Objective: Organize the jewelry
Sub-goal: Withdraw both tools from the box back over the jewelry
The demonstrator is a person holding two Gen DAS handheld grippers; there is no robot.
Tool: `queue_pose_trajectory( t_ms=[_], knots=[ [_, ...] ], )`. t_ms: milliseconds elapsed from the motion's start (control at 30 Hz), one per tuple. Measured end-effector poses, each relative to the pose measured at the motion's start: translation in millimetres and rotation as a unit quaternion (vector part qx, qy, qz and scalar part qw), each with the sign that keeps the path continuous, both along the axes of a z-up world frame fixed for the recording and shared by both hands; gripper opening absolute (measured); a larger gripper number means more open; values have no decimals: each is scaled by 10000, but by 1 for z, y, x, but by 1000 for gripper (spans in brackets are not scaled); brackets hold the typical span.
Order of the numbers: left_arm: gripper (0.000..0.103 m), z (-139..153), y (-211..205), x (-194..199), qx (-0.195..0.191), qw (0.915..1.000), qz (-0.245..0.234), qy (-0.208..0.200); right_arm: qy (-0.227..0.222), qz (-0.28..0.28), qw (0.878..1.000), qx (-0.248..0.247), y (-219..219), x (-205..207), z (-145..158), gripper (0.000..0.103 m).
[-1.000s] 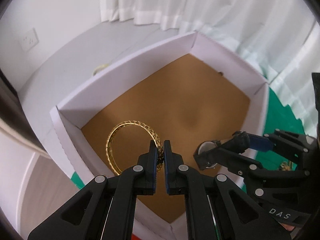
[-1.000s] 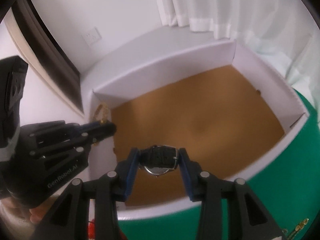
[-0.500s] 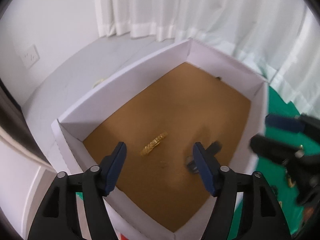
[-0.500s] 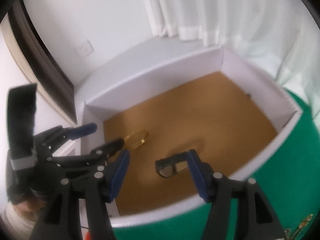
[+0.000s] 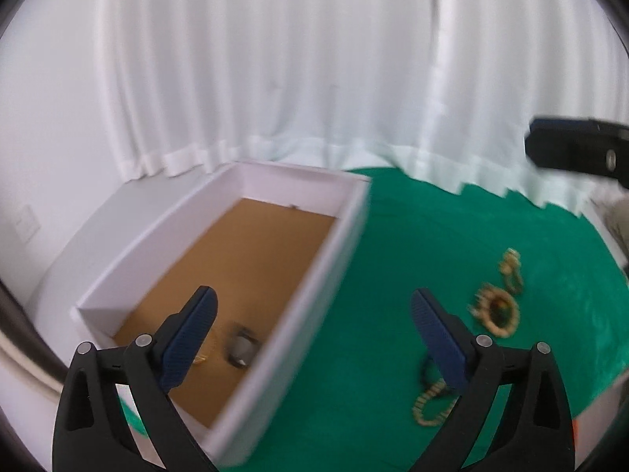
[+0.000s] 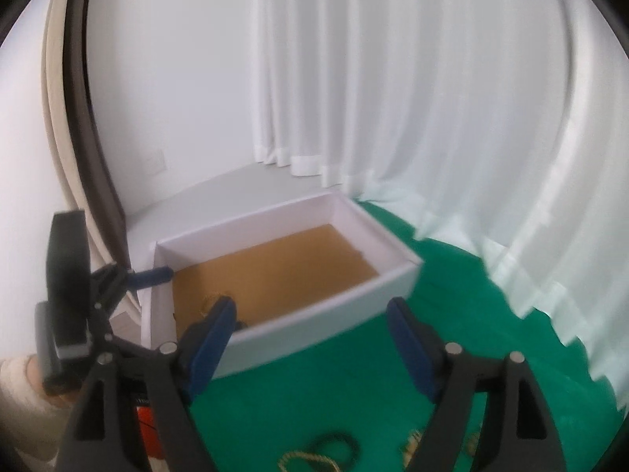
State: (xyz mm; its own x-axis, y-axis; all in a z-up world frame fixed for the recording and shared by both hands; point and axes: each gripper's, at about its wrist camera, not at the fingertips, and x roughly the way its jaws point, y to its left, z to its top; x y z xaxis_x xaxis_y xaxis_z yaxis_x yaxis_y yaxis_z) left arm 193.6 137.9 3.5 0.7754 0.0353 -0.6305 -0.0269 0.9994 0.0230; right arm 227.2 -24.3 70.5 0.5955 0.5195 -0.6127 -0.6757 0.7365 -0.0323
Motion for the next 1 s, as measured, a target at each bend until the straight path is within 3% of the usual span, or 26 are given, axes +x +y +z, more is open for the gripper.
queue_pose_trajectory(
  t_ms=[200,433,633,1000],
  knots=[
    [100,-25,-42,-13,-715,9932,-613,687,27,-279,9996,-16,-55,-31,-3,82],
    [100,-54,-74,-29,-468,9918,-785,893,186,-1001,9948,-50,-116,-52,-10,82],
    [100,-55,-81,-28,-242,9913,-925,907,315,-1524,9876,186,-160,-51,-12,82],
    [100,-67,-75,14,-274,9846,-950,1441,1596,-1798,9696,454,-177,-6,-68,82]
  ],
)
